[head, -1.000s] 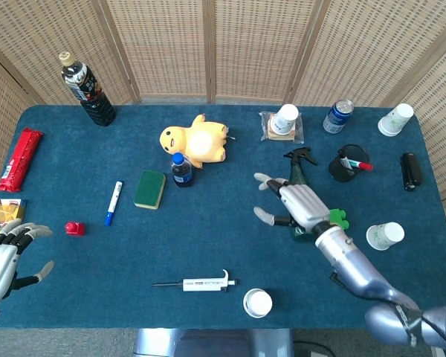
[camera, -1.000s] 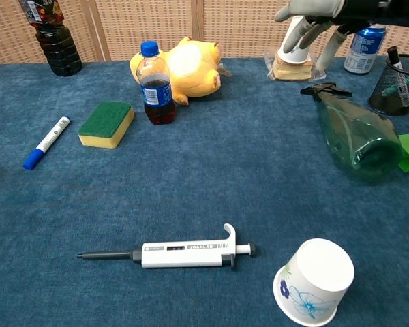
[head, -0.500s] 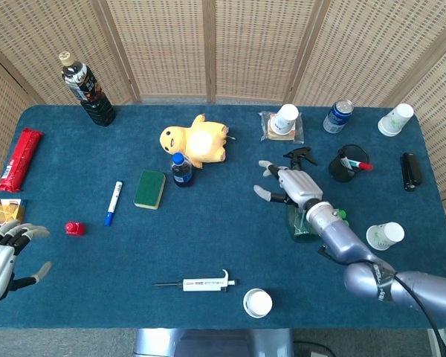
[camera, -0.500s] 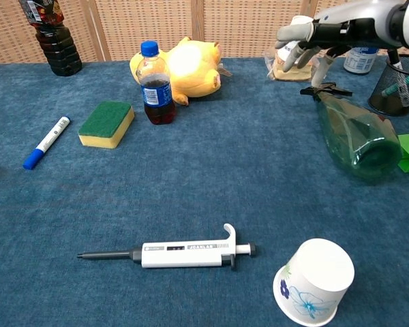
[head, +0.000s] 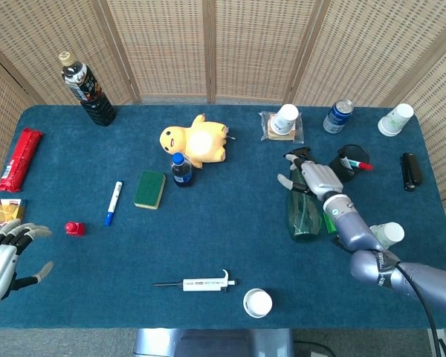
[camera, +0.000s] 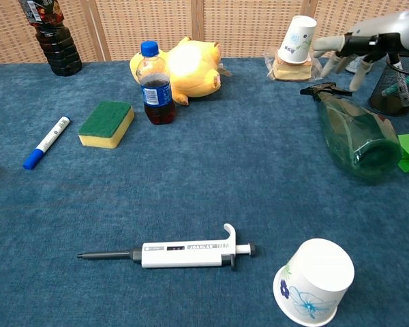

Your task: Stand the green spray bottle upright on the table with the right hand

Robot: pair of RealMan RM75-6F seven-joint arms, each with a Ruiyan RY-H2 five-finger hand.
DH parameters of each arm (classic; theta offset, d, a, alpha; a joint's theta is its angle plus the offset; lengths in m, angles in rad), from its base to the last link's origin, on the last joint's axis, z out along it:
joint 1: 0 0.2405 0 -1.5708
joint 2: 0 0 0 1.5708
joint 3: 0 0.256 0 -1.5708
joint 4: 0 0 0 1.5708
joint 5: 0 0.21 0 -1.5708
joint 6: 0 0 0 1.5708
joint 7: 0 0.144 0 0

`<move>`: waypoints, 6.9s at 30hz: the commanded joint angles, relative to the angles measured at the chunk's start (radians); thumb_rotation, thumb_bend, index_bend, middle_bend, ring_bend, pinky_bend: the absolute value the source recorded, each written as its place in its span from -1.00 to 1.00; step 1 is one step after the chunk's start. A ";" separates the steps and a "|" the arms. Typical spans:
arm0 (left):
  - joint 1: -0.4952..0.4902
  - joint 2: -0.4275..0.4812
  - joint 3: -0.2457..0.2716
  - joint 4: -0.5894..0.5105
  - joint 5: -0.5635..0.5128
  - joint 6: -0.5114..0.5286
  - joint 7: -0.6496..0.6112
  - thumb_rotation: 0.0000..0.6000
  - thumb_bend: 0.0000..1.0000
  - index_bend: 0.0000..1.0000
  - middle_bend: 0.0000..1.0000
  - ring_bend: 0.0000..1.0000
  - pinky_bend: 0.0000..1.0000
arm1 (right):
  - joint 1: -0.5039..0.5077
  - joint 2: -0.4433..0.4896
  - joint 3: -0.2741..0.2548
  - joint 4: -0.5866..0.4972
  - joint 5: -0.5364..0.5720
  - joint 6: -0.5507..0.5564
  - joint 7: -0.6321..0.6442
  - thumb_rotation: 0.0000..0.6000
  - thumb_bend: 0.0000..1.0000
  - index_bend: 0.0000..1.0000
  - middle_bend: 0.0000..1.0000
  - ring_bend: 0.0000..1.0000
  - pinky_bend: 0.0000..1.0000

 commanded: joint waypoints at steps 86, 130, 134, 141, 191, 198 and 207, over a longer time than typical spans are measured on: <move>0.006 -0.013 0.013 0.061 0.011 -0.009 -0.059 1.00 -0.35 -0.38 -0.39 -0.58 -0.83 | 0.126 -0.157 -0.070 -0.393 0.072 0.404 -0.730 -0.18 -0.31 -0.98 -0.63 -0.79 -0.51; -0.013 -0.040 0.013 0.163 0.010 -0.022 -0.149 1.00 -0.34 -0.38 -0.39 -0.58 -0.85 | 0.193 -0.440 0.022 -0.211 0.455 0.597 -1.106 0.17 -0.31 -0.62 -0.56 -0.74 -0.48; -0.011 -0.038 0.014 0.165 0.007 -0.019 -0.151 1.00 -0.34 -0.38 -0.39 -0.58 -0.85 | 0.185 -0.458 0.020 -0.189 0.440 0.595 -1.098 0.77 -0.31 -0.47 -0.44 -0.67 -0.41; -0.008 -0.037 0.016 0.164 0.008 -0.016 -0.154 1.00 -0.35 -0.38 -0.39 -0.58 -0.85 | 0.165 -0.481 0.021 -0.158 0.393 0.587 -1.068 1.00 -0.30 -0.11 -0.12 -0.30 -0.18; 0.015 0.052 0.015 0.006 0.021 0.024 0.010 1.00 -0.34 -0.41 -0.39 -0.59 -0.85 | -0.240 -0.474 0.326 0.048 -0.555 0.555 0.521 1.00 -0.44 0.22 0.15 0.01 0.12; 0.006 0.067 0.011 -0.027 0.030 0.019 0.043 1.00 -0.34 -0.41 -0.39 -0.60 -0.85 | -0.250 -0.561 0.295 0.217 -0.639 0.640 0.575 1.00 -0.45 0.22 0.14 0.01 0.12; 0.006 0.083 0.011 -0.057 0.036 0.021 0.070 1.00 -0.35 -0.41 -0.39 -0.61 -0.86 | -0.240 -0.650 0.271 0.418 -0.711 0.708 0.614 1.00 -0.47 0.21 0.14 0.00 0.09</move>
